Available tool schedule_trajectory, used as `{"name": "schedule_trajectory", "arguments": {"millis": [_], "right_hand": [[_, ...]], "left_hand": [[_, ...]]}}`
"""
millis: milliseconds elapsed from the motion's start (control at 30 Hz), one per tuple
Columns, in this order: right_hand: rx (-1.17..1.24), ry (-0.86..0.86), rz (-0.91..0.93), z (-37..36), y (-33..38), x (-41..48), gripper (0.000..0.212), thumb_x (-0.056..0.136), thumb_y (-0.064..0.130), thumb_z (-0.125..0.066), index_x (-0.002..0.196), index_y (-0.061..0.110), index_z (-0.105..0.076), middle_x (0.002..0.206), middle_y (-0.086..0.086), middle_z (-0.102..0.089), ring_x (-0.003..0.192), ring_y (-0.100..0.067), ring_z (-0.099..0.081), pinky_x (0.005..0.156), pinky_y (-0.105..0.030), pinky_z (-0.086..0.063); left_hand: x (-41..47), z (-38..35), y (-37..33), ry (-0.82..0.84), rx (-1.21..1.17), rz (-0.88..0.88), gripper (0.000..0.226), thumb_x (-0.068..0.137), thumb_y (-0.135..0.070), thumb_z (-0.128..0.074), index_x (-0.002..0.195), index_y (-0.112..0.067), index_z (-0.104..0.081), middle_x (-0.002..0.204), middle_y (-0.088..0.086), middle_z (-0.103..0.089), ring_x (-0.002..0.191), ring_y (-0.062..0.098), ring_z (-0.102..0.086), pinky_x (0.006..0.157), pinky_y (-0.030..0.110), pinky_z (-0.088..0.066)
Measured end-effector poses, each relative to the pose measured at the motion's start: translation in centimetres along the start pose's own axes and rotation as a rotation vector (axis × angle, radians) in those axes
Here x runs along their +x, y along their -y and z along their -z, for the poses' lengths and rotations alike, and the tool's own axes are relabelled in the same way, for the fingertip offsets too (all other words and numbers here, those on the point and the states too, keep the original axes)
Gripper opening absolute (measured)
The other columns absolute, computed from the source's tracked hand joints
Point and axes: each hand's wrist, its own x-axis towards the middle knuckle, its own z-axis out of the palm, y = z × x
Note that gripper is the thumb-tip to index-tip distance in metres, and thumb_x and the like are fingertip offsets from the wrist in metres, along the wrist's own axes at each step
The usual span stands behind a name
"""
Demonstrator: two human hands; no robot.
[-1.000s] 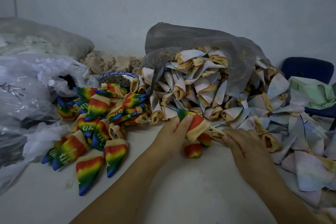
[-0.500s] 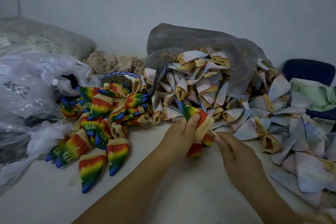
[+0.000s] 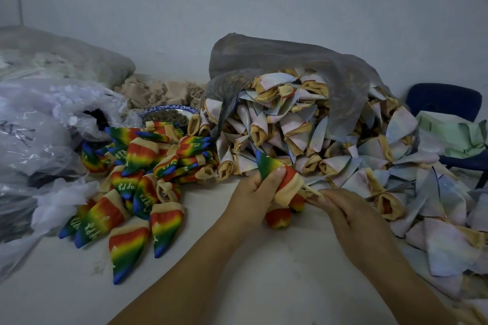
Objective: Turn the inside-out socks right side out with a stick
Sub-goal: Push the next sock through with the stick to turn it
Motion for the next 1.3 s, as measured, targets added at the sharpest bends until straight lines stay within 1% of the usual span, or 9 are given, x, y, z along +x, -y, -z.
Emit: {"name": "schedule_trajectory", "arguments": {"millis": [167,367,533,633,767,933,1033,1167,1300], "right_hand": [[0.068,-0.011,-0.083,-1.1,1.2,-0.5,0.048,0.089,0.052,-0.026,0.107,0.031,-0.064,0.088,0.015,-0.058,0.079,-0.002,-0.049,0.064,-0.013,-0.035],[-0.037,0.035,-0.174,-1.9,2.0,-0.8,0.039,0.095,0.049,-0.028,0.118,0.039,-0.058,0.094,0.016,-0.059,0.078,-0.003,-0.050,0.058,-0.020,-0.033],[-0.020,0.053,-0.176,-2.0,1.5,-0.8,0.039,0.094,0.051,-0.028,0.114,0.038,-0.059,0.087,0.016,-0.057,0.074,-0.002,-0.049,0.057,-0.015,-0.033],[0.042,0.017,-0.172,-1.9,1.5,-0.8,0.047,0.087,0.058,-0.023,0.108,0.037,-0.060,0.077,0.020,-0.055,0.072,0.002,-0.051,0.056,-0.014,-0.031],[0.229,-0.019,-0.176,-1.6,1.5,-0.7,0.040,0.086,0.057,-0.027,0.098,0.035,-0.059,0.060,0.008,-0.053,0.062,-0.005,-0.053,0.049,-0.022,-0.034],[0.348,0.036,-0.130,-1.4,2.0,-0.8,0.035,0.088,0.054,-0.027,0.087,0.033,-0.054,0.063,-0.002,-0.050,0.050,-0.010,-0.045,0.049,-0.025,-0.031],[0.359,0.101,-0.125,-1.8,2.5,-1.0,0.024,0.097,0.038,-0.033,0.080,0.038,-0.050,0.061,0.013,-0.051,0.052,-0.004,-0.047,0.051,-0.018,-0.033],[0.357,0.120,-0.121,-2.0,2.4,-1.0,0.023,0.099,0.031,-0.034,0.086,0.042,-0.049,0.063,0.027,-0.054,0.055,0.002,-0.050,0.053,-0.012,-0.035],[0.314,0.137,-0.131,-2.0,2.1,-0.9,0.020,0.100,0.032,-0.035,0.089,0.044,-0.047,0.064,0.032,-0.053,0.056,0.005,-0.051,0.051,-0.012,-0.036]], "left_hand": [[-0.1,-0.9,-0.1,0.015,0.113,0.045,0.051,0.074,-0.074,-0.043,0.086,-0.030,-0.065,0.093,-0.002,-0.071,0.094,0.016,-0.066,0.089,0.032,-0.053],[-0.1,-1.1,0.3,-0.032,0.124,0.066,0.059,0.074,-0.077,-0.039,0.090,-0.027,-0.065,0.092,0.000,-0.069,0.091,0.017,-0.065,0.082,0.030,-0.050],[-0.1,-0.9,0.7,-0.050,0.006,0.053,0.064,0.062,-0.080,-0.058,0.087,-0.023,-0.075,0.090,0.001,-0.077,0.094,0.021,-0.071,0.095,0.043,-0.054],[-0.2,-0.6,0.7,-0.031,-0.011,0.025,0.060,0.064,-0.087,-0.059,0.069,-0.029,-0.076,0.074,-0.006,-0.075,0.077,0.007,-0.071,0.082,0.032,-0.055],[-0.4,-0.6,-0.1,-0.071,0.004,-0.053,0.081,0.070,-0.093,-0.019,0.042,-0.025,-0.054,0.047,-0.008,-0.052,0.047,-0.001,-0.050,0.059,0.014,-0.042],[0.1,0.0,0.1,-0.055,-0.172,-0.071,0.054,0.081,-0.072,-0.038,0.086,-0.029,-0.071,0.080,-0.008,-0.070,0.072,0.004,-0.063,0.075,0.028,-0.048],[0.1,0.1,0.1,0.022,-0.309,-0.015,0.038,0.092,-0.048,-0.049,0.120,-0.028,-0.064,0.114,-0.001,-0.072,0.100,0.012,-0.067,0.083,0.031,-0.051],[-0.2,-0.1,-0.5,0.089,-0.342,0.000,0.025,0.099,-0.028,-0.051,0.109,-0.025,-0.074,0.105,0.005,-0.072,0.087,0.017,-0.059,0.067,0.020,-0.049],[-0.1,-0.1,-0.7,0.037,-0.409,0.070,0.037,0.099,-0.032,-0.049,0.121,-0.008,-0.065,0.115,0.016,-0.068,0.097,0.027,-0.059,0.072,0.024,-0.052]]}}
